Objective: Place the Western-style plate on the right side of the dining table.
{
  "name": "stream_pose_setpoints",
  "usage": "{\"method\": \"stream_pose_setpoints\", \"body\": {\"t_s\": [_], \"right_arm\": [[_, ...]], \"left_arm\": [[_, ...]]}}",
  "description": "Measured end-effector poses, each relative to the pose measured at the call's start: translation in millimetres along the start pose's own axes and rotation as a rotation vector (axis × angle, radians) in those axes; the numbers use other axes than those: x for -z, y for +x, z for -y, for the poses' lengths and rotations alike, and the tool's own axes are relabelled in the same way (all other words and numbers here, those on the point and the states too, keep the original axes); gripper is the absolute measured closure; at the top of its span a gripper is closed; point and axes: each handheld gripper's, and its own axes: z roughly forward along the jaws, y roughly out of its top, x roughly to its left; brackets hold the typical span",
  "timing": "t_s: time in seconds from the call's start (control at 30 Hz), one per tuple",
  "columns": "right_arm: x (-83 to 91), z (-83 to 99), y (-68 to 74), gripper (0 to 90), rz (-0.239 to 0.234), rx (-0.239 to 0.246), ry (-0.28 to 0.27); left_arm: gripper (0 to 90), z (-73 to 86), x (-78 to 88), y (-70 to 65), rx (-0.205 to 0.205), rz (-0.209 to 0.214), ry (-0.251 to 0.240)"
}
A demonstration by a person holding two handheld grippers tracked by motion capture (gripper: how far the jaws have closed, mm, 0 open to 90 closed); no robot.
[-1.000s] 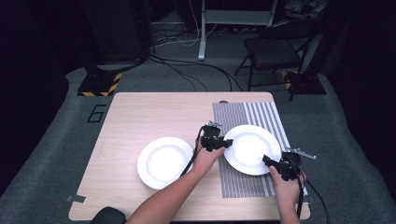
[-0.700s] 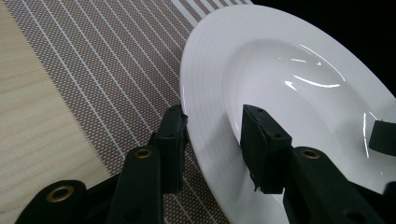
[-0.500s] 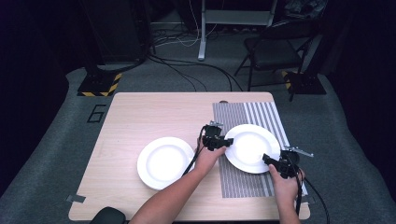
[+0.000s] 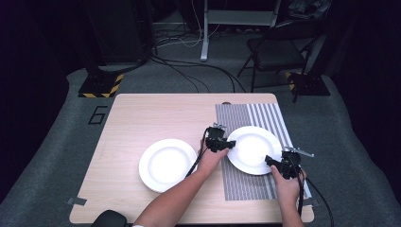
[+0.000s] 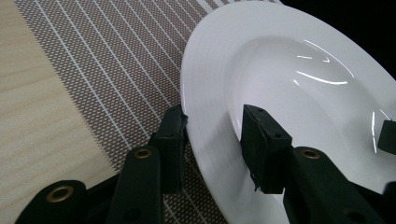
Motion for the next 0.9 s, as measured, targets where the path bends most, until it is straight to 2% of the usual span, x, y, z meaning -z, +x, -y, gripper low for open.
{"method": "stream_pose_setpoints", "body": {"t_s": [0.17,0.2,0.23,0.33,0.7,0.9], "right_arm": [[-1.9,0.6,-0.4,43.3,0.006,0.006,-0.003],[-2.5,1.0,-0.8,43.3,0.009,0.014,-0.002],[-2.5,1.0,-0.8,43.3,0.009,0.014,-0.002],[-4.9,2.6,0.7,43.2,0.043,0.046,0.002],[-6.5,2.6,-2.1,43.7,0.044,0.041,0.002],[-6.4,2.9,-2.0,43.8,0.05,0.058,-0.002]], "left_arm": [[60.7,0.6,-2.9,-0.3,-0.009,-0.01,0.0],[60.7,0.8,-3.6,0.3,-0.026,-0.015,0.005],[60.6,0.8,-3.6,0.3,-0.026,-0.015,0.005],[60.3,1.6,-5.8,-1.9,-0.029,-0.028,0.006],[59.3,0.2,-8.8,-5.7,-0.06,-0.056,0.006],[58.7,0.2,-9.5,-6.5,-0.079,-0.062,0.001]]}}
